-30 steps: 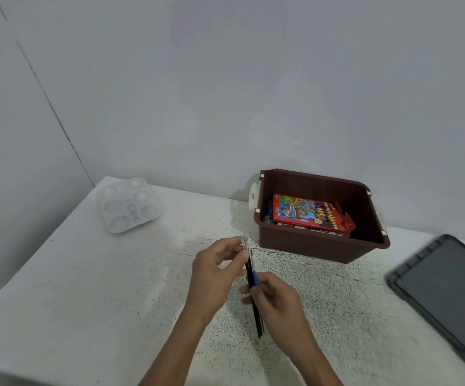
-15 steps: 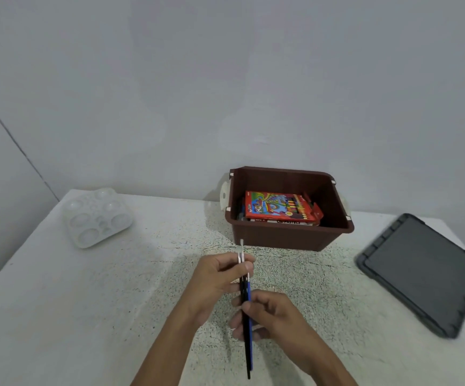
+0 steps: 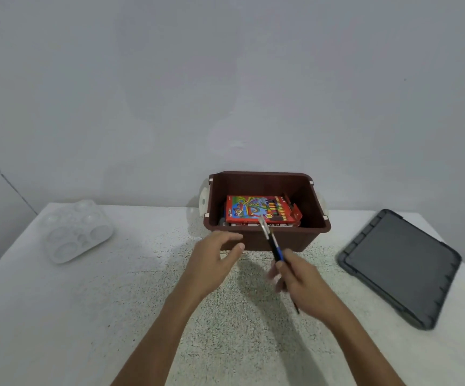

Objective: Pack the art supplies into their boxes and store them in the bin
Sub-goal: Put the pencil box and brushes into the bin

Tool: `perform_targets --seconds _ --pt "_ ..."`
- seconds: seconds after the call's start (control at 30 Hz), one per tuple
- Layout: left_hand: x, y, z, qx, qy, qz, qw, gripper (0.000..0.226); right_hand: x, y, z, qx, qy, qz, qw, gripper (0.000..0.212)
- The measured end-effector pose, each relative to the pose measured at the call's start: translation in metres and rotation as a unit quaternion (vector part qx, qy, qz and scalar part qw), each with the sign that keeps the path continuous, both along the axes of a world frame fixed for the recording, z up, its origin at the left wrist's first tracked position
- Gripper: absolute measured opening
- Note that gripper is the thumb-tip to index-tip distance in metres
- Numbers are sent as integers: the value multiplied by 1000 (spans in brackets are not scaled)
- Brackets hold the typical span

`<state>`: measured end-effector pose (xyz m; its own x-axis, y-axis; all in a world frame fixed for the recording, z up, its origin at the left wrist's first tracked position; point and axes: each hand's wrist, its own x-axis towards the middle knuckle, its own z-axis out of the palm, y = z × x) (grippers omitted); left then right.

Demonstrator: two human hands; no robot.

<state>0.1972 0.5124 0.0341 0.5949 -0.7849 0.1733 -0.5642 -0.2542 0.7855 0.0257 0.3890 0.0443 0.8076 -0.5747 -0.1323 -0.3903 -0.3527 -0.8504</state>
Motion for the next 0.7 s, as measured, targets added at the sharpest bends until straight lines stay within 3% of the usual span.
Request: perform_targets --seconds 0.07,0.13,0.2,0.27,0.37,0.47,0.7 --pt "10 -14 0 24 -92 -14 995 31 7 -16 12 -141 23 4 990 14" --pt "20 -30 1 54 -161 -25 985 37 15 -31 20 -290 42 4 956 10" --pt "26 -44 3 85 -204 -39 974 40 25 -47 20 -370 73 3 926 4" --pt "29 -56 1 135 -213 -60 966 38 32 -61 13 -414 129 19 901 13" --pt "32 -64 -10 214 -237 -66 945 35 37 -72 2 -417 149 35 896 20" --pt "35 -66 -19 224 -246 -58 941 35 40 -75 -4 -390 124 26 912 15" --pt "20 -48 -15 263 -173 -92 945 33 25 -58 -8 -381 117 2 917 11"
